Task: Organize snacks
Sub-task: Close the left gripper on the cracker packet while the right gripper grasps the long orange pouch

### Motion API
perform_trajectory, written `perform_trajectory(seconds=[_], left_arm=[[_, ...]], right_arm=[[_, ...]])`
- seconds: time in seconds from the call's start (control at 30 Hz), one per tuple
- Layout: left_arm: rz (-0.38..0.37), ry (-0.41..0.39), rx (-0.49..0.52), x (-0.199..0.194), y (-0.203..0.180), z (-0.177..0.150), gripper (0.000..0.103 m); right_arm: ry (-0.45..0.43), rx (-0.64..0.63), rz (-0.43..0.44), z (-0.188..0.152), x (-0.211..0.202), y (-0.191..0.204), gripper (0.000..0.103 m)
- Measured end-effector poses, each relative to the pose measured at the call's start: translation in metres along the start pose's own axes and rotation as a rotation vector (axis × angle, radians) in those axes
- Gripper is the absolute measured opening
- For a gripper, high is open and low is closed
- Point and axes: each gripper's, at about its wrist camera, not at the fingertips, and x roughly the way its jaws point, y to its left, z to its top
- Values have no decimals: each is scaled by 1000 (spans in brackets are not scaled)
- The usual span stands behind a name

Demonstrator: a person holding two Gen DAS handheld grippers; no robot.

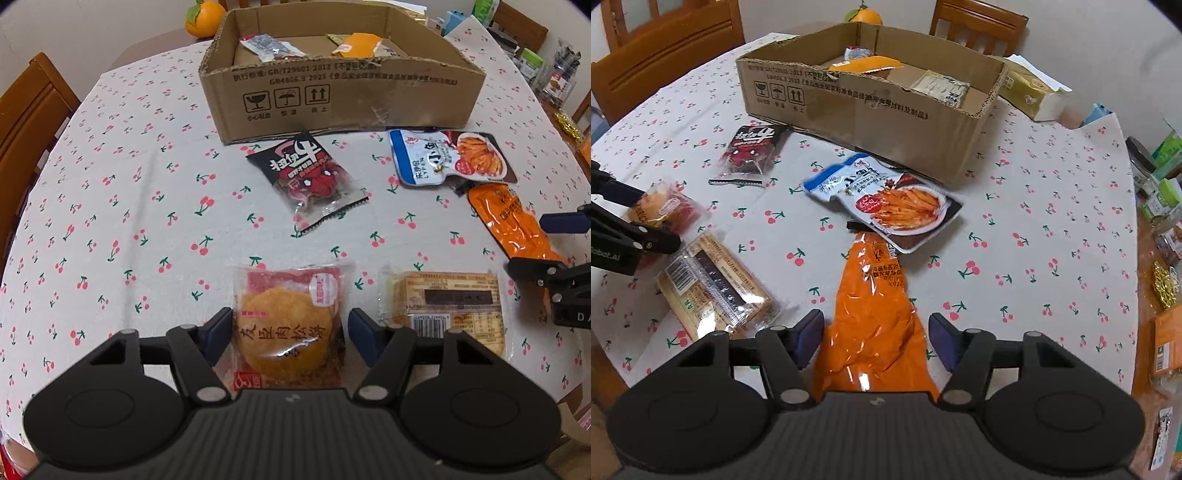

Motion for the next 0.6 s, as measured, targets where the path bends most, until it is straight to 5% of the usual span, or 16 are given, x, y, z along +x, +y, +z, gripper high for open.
perform_trajectory(seconds=[0.6], left_arm=[[-70, 0, 111, 0, 2, 3, 55]], right_arm=[[-20, 62, -70, 0, -5, 8, 51]])
